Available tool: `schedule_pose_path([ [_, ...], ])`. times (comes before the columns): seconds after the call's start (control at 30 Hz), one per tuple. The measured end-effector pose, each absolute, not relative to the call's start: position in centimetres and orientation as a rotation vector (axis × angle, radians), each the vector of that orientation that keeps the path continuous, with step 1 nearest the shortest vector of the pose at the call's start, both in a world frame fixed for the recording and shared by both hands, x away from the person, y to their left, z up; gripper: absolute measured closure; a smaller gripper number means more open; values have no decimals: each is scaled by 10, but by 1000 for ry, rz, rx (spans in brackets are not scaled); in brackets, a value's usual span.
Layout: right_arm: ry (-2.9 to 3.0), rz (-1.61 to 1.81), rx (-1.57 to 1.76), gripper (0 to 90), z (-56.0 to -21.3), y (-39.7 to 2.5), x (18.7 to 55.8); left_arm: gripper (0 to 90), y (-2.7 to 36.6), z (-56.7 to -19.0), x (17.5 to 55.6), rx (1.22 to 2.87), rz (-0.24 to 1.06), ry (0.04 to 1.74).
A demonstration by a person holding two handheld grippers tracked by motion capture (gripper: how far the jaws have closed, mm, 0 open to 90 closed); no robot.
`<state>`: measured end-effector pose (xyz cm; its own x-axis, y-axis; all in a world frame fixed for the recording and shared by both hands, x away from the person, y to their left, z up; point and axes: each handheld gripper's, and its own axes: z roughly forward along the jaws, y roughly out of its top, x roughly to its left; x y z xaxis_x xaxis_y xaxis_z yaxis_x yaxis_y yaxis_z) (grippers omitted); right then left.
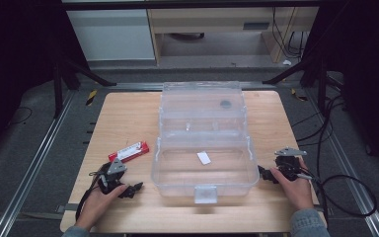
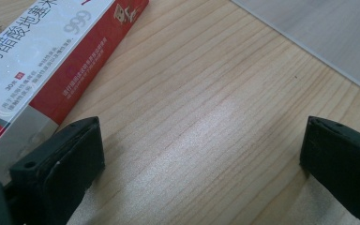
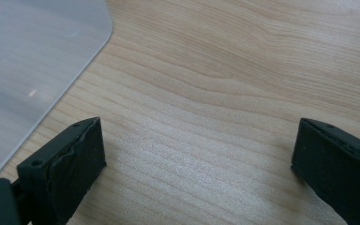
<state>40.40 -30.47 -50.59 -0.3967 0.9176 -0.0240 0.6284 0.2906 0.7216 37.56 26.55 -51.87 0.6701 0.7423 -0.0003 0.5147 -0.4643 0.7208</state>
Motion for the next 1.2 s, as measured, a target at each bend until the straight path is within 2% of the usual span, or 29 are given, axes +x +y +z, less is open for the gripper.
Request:
schedule_pose_path([
  [0.17, 2132, 888, 1370, 32, -506, -304, 405, 15, 266, -516, 377, 2182, 415, 967],
  [0.2, 2134, 889, 1369, 33, -506, -304, 405, 43, 267, -514, 377, 2177, 429, 969],
  [0.37, 2135, 890, 1369, 32, -506, -304, 405, 41, 277, -496, 382, 2136, 512, 982],
  [0.57, 2137, 889, 1365, 32, -506, -304, 405, 53, 292, -473, 404, 2094, 542, 1057],
  [0.63, 2138, 890, 1369, 33, -506, -303, 405, 80, 301, -466, 424, 2068, 545, 1110],
  [0.73, 2139, 891, 1368, 33, -506, -303, 405, 98, 306, -466, 436, 2089, 612, 1136],
  [0.87, 2141, 892, 1363, 33, -506, -303, 405, 101, 314, -475, 431, 2065, 606, 1164],
  [0.97, 2144, 895, 1362, 32, -506, -303, 405, 104, 317, -487, 428, 2107, 579, 1152],
  [1.2, 2144, 896, 1358, 32, -506, -303, 406, 111, 310, -487, 436, 2122, 564, 1133],
])
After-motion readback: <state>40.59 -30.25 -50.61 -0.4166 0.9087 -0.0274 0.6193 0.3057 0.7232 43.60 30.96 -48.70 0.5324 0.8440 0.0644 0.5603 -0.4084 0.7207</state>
